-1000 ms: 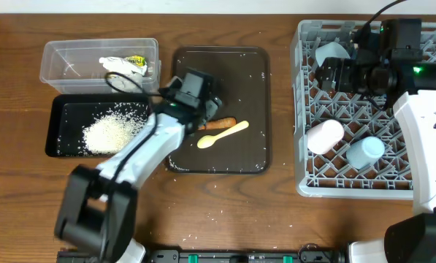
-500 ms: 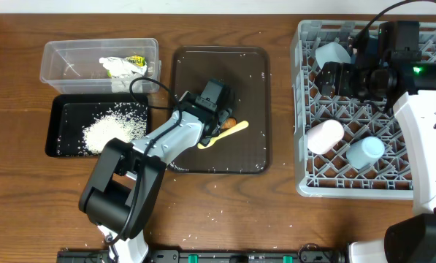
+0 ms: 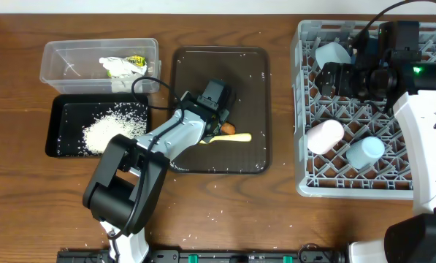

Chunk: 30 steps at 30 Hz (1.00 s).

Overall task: Sort waste into correct bins and load items into the dishwasher rack
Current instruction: 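Drop the carrot into the black rice tray with left gripper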

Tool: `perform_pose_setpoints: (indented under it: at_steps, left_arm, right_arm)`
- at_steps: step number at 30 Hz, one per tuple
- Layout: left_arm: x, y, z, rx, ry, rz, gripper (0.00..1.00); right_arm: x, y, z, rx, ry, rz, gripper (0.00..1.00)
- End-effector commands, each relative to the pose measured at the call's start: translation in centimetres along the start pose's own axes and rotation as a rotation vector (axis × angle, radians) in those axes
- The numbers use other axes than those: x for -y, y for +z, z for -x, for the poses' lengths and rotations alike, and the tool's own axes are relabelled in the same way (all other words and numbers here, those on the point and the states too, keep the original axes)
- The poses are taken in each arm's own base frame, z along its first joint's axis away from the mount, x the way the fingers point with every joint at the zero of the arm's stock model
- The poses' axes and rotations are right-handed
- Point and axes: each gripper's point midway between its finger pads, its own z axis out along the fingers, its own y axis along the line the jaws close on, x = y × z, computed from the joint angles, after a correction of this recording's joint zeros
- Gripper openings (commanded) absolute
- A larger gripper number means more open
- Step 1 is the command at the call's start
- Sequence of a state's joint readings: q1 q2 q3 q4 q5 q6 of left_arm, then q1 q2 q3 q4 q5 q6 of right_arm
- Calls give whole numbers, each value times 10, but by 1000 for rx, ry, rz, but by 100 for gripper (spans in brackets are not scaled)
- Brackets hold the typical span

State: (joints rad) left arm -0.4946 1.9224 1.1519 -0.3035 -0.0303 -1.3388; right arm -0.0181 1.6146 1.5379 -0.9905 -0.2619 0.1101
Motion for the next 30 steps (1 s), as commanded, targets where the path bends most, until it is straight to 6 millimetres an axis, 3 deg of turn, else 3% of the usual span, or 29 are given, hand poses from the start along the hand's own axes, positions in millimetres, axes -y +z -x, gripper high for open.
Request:
perform_pose_setpoints:
  at_steps: [1,5,9,14,18,24,30]
  left_arm:
    - [6,-6,7,18,-4,-18,23]
    - [20,-27,21,42,44,-81,22]
    - [34,-61,44,86,80,-157,20]
    - [26,-101,82,137,6,-181,19]
    - [-12,-120,118,171,-90,-98,15]
    - [-101,-130,169,212,-289,138,15]
    - [-162,-131,197,264,-415,286,17]
  right_arm:
    - [0,-3,1,8,-16,-4,99]
    - [0,-3,2,10,-16,-3,99]
    - [0,-3,3,15,-17,-3,99]
    - [0,-3,3,15,-17,-3,99]
    - [0,-3,3,15,-17,-3,99]
    - [0,-3,3,15,-17,-3,99]
    - [0,-3,3,15,-17,-2,99]
